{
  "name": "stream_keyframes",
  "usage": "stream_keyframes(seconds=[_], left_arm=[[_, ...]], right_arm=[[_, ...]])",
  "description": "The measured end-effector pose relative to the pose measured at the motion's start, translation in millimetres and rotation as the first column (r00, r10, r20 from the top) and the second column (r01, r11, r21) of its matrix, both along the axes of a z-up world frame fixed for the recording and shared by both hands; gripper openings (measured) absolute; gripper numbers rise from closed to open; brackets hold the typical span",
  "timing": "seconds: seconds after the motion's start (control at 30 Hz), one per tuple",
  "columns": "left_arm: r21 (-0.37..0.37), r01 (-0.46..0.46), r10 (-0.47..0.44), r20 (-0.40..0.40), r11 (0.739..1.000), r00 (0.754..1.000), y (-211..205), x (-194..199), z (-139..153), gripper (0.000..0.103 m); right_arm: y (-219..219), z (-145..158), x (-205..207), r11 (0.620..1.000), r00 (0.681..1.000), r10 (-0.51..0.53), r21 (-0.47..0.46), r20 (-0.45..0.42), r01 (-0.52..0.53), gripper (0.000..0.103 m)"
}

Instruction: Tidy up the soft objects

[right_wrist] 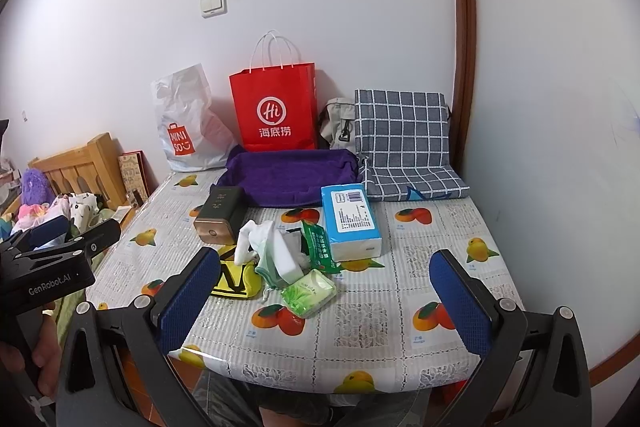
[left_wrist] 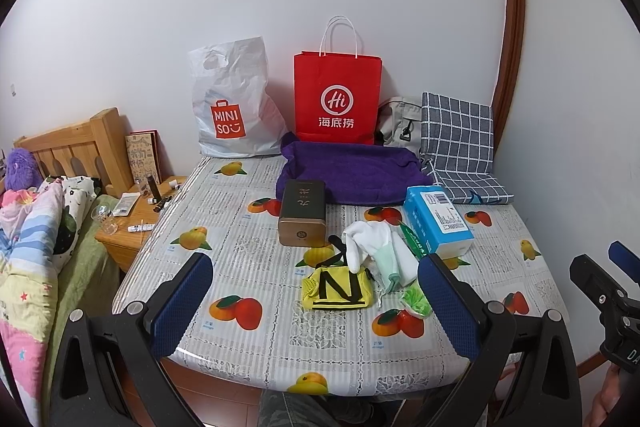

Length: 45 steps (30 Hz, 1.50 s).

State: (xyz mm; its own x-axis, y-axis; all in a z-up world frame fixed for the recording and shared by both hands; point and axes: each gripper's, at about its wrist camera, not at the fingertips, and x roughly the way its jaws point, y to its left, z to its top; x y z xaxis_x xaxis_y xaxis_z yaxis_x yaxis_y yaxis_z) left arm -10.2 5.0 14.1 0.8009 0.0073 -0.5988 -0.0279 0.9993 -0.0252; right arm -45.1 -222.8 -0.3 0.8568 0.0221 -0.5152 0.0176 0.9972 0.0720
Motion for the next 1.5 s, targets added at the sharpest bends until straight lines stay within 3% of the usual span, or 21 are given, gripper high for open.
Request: stream_keyframes(seconds=[0.37,0.53,0.8,1.1,1.27,1.5], left_arm=[[-0.02,-0.008,0.007,-0.02,1.0,1.0,10,13,0,0.103],[-0.027,-0.014,0.012,-0.066,1.0,0.998,13,37,-27,0.103],[-0.029,-0.012,0.007,-0.162,1.0,0.987,12,66,-78,0.1],[-0.046,-0.029,0.015,-0.277,0.999,0.961,16,101,-139,0.1],[-0.05,-0.037,0.019,-0.326,0.998,0.945,21,117,-166,0.1],[-0.078,-0.025,-0.005,-0.36,0.997,0.933,23,134,-189,0.1]], right_arm=[[-1,-9,10,1.0,1.0,0.02,-0.001,-0.004,-0.02,0.103],[-9,-31,34,0.998,0.997,0.031,0.048,-0.077,-0.027,0.103],[-15,-77,65,1.0,0.988,0.017,0.013,-0.152,-0.015,0.103],[-16,-139,104,0.996,0.97,0.073,0.057,-0.231,-0.062,0.103],[-6,-175,126,0.986,0.949,0.165,0.082,-0.268,-0.148,0.103],[19,-202,146,0.977,0.944,0.185,-0.049,-0.271,-0.206,0.103]])
